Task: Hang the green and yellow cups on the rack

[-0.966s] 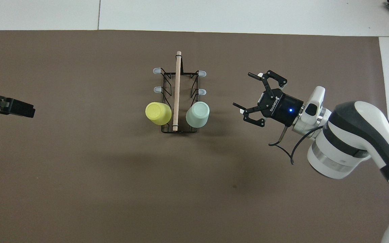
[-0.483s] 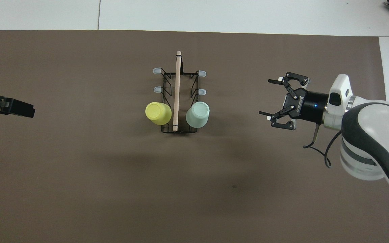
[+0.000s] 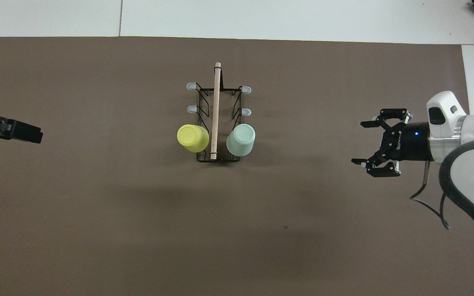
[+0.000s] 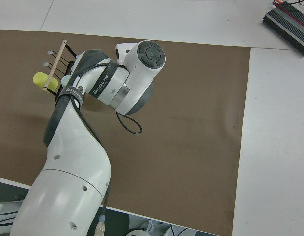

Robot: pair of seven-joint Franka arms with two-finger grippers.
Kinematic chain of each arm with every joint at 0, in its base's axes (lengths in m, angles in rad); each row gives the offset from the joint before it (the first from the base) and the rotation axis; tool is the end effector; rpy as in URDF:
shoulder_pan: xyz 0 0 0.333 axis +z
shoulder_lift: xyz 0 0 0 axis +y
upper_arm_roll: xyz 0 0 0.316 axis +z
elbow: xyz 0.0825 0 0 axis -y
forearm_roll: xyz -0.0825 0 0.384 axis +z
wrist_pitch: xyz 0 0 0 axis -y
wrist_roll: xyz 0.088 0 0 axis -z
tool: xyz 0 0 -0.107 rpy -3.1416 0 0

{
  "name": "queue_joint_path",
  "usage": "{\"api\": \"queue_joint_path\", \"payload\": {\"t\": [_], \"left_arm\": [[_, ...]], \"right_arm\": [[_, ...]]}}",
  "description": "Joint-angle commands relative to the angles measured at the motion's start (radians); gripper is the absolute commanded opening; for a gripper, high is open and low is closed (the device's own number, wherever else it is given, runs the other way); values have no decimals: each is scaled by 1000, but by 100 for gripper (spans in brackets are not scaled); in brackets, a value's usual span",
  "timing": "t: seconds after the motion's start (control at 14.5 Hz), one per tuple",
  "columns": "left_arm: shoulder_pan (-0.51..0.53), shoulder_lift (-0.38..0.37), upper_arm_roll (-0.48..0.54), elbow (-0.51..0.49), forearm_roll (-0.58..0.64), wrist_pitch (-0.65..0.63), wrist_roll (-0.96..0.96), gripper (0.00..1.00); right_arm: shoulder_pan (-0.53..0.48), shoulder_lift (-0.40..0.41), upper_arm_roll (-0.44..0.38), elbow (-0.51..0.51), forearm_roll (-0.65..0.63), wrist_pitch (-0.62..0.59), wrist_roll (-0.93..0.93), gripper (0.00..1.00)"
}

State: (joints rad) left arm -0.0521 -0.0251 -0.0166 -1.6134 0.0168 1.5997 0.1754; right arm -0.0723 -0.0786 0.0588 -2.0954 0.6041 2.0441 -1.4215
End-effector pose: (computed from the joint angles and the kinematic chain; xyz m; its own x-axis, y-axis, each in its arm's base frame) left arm 0.5480 -0.0361 0.6208 0.9702 -0.2421 0.0082 -0.2419 -0.9701 -0.0189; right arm 0.5350 0.0246 0.4673 0.3965 0.7723 0.4964 0.9124 -0.3915 -0.1196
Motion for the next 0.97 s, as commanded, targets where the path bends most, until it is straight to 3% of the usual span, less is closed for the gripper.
{"api": "queue_joint_path", "payload": {"t": [0.0, 0.21, 0.48, 0.69, 0.9], "left_arm": [[6, -32, -6, -34, 18, 3, -11, 100], [6, -32, -6, -34, 18, 5, -11, 100], [6, -32, -6, -34, 18, 3, -11, 100], [6, -32, -6, -34, 18, 5, -11, 100], [6, -32, -6, -34, 18, 3, -11, 100]], "right_arm": [[-14, 0, 10, 32, -96, -77, 314, 100], [-15, -1, 13, 99, -243, -90, 682, 100], [-7, 2, 13, 176, -299, -88, 1213, 100], [-7, 14, 18, 245, -404, -171, 1280, 100], [-7, 60, 21, 401, -541, -326, 1279, 100]]}}
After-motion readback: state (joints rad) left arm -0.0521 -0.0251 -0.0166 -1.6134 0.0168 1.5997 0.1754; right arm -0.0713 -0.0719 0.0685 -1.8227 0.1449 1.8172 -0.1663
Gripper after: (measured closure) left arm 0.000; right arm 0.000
